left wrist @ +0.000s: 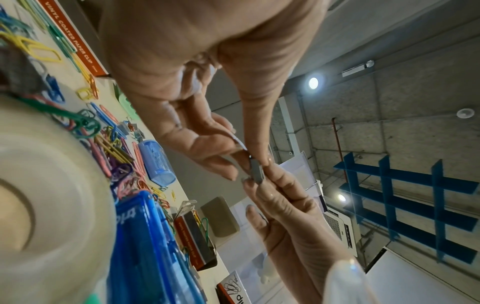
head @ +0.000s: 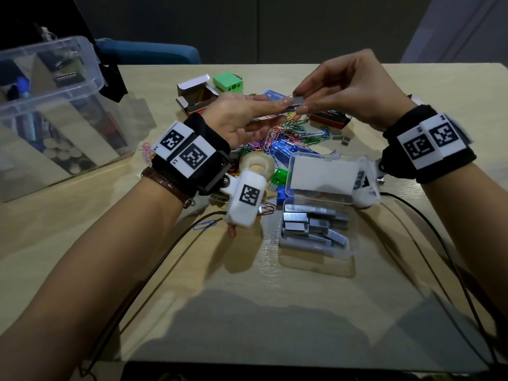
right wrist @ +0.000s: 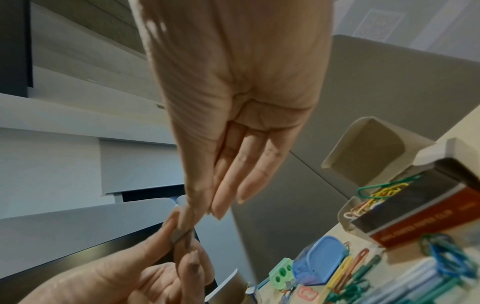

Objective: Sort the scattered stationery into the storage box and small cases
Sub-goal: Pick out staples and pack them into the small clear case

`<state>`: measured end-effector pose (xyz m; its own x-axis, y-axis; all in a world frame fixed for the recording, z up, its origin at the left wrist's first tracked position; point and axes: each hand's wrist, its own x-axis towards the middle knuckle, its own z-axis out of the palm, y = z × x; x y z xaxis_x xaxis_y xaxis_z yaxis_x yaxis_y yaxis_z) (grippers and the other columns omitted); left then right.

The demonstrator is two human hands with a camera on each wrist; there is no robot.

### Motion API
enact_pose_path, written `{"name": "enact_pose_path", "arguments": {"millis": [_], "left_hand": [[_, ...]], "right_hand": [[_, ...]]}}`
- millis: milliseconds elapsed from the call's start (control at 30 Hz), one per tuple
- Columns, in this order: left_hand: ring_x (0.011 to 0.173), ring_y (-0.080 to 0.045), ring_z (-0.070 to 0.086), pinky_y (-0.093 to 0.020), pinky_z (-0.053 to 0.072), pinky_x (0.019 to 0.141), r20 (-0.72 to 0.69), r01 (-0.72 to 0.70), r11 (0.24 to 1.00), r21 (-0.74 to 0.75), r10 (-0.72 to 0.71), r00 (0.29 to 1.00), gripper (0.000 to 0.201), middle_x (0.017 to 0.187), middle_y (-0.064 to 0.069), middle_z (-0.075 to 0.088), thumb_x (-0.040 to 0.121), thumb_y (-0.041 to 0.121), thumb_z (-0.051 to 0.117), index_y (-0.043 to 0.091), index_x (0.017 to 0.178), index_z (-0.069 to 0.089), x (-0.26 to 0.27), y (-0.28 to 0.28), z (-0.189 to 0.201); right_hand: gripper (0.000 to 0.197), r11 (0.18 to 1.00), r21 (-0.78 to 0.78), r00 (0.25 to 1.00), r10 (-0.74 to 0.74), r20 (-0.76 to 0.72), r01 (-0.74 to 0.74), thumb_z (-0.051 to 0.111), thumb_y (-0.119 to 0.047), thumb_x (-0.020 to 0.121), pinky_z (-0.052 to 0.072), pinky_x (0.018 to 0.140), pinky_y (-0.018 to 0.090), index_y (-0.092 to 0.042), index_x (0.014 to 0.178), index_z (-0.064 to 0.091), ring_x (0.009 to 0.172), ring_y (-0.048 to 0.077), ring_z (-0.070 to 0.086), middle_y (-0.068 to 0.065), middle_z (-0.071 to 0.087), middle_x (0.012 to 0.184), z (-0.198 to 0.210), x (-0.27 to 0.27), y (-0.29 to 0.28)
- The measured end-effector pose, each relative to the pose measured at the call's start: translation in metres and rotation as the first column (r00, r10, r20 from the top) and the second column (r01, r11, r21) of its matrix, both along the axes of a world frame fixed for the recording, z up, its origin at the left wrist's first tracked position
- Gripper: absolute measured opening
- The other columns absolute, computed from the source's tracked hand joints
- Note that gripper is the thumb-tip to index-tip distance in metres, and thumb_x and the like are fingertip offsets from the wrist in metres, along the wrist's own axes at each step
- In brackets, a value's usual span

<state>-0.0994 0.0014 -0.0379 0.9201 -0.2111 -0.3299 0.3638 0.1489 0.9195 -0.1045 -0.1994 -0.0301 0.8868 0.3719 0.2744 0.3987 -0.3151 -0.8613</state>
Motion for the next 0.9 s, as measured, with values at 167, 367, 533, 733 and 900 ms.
{"name": "enact_pose_path", "arguments": {"millis": [167,367,533,733,900], "left_hand": [[0.064,-0.013,0.07,-0.015,0.047,0.05,-0.006,-0.006,0.999,-0.04,0.006,1.0,0.045,0.077,-0.01,0.073,0.073,0.006,0.078,0.006,0.114,0.059,-0.001,-0.003,-0.002],[0.065,-0.017,0.071,-0.017,0.049,0.055,0.009,-0.015,0.998,-0.057,0.015,1.0,0.039,0.075,-0.013,0.073,0.072,0.0,0.077,0.008,0.101,0.052,-0.001,-0.002,0.001],[0.061,-0.019,0.071,-0.016,0.05,0.047,0.014,-0.031,0.998,-0.056,0.032,0.999,0.048,0.075,-0.015,0.072,0.072,-0.005,0.075,0.004,0.113,0.051,-0.004,-0.003,0.005],[0.063,-0.02,0.072,-0.017,0.053,0.051,0.034,-0.036,0.999,-0.029,0.037,0.999,0.049,0.071,-0.013,0.072,0.072,-0.007,0.074,0.003,0.113,0.05,-0.005,-0.003,0.007],[0.066,-0.02,0.072,-0.017,0.055,0.054,0.043,-0.019,1.0,-0.01,0.019,0.999,0.062,0.077,-0.015,0.072,0.064,-0.004,0.078,0.001,0.119,0.051,-0.008,-0.005,0.006]], "right_hand": [[0.035,1.0,-0.028,0.999,0.002,-0.037,-0.003,0.077,-0.013,0.07,0.057,0.075,0.019,-0.001,0.101,0.068,0.083,0.015,0.074,-0.002,0.076,0.085,-0.001,-0.001,-0.001],[0.033,0.99,-0.127,0.998,-0.055,0.008,0.056,0.081,-0.023,0.067,0.059,0.076,0.024,-0.003,0.092,0.072,0.083,0.017,0.074,0.007,0.075,0.086,0.002,-0.002,-0.001],[0.03,0.969,-0.231,0.993,-0.062,0.099,0.083,0.08,-0.027,0.071,0.059,0.081,0.031,-0.01,0.094,0.074,0.087,0.015,0.073,0.004,0.074,0.093,0.004,-0.004,0.002],[0.026,0.932,-0.336,0.978,-0.073,0.195,0.137,0.08,-0.022,0.076,0.058,0.082,0.026,-0.012,0.1,0.075,0.087,0.011,0.072,0.002,0.074,0.092,0.009,-0.008,0.003],[0.028,0.885,-0.444,0.96,-0.011,0.281,0.14,0.079,-0.03,0.076,0.055,0.076,0.013,-0.015,0.099,0.074,0.081,0.008,0.071,0.002,0.073,0.093,0.016,-0.014,0.005]]}}
